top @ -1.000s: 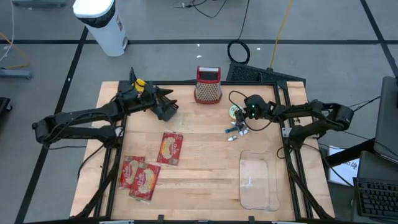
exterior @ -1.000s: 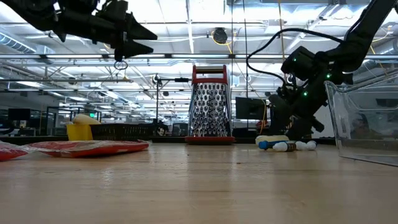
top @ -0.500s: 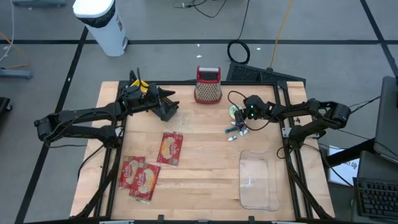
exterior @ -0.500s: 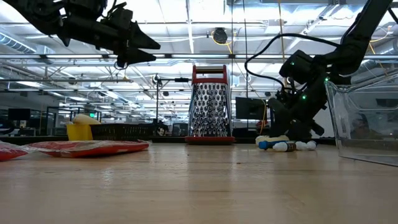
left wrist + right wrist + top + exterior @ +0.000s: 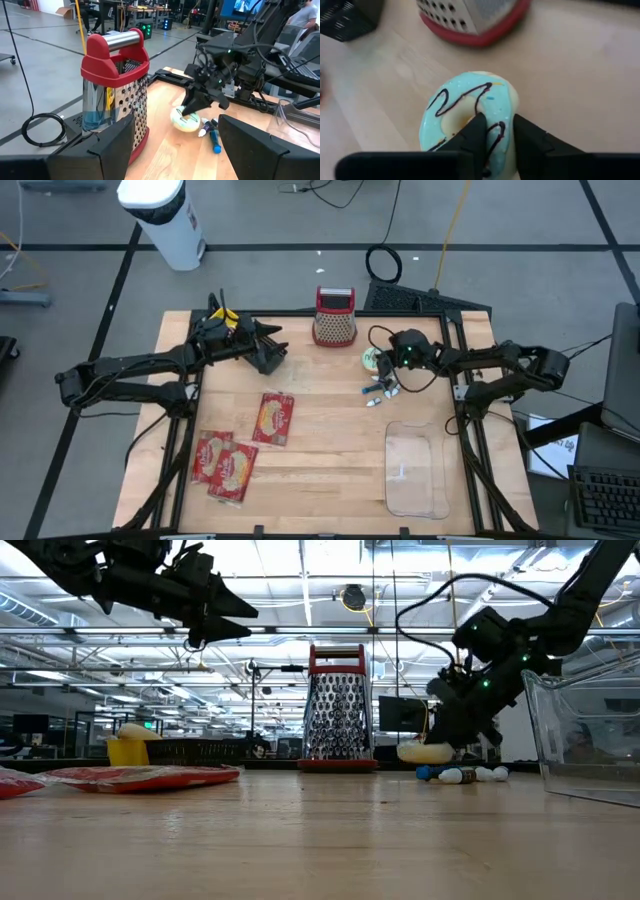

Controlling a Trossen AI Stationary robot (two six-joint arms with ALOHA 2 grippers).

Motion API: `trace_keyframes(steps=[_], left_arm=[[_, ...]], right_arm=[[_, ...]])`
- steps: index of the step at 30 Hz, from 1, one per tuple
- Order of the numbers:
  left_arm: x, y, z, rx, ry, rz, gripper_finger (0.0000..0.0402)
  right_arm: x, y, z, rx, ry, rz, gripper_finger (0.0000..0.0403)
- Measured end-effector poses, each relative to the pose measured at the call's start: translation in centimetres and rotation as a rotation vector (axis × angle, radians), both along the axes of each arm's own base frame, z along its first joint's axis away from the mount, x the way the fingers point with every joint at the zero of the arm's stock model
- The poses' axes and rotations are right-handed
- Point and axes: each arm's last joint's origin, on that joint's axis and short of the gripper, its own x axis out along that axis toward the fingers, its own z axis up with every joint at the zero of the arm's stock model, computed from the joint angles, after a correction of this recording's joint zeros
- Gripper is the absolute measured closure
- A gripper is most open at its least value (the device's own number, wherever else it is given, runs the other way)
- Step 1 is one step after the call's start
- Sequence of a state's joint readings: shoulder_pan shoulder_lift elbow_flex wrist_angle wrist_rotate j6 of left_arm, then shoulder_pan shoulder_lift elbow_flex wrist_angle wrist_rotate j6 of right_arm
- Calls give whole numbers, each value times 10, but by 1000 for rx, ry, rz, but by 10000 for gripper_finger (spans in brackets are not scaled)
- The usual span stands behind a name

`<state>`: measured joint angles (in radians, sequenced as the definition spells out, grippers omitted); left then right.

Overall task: Pick & Place Food Item
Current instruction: Put the light blue donut into the yellow bin

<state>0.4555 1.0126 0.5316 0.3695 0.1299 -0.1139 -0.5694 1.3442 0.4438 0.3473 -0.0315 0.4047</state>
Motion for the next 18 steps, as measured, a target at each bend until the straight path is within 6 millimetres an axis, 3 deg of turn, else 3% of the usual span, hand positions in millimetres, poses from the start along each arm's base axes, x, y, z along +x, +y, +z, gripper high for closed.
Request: trace_keyframes(steps=[8,18], left_arm=[[5,0,-2,-80,-38,-16,119],[44,-9,-31,-205,-57,-104,119]], right_arm=[[-1,7,32,-185,-106,86,377],[19,40,55,-601,-168,445,376]])
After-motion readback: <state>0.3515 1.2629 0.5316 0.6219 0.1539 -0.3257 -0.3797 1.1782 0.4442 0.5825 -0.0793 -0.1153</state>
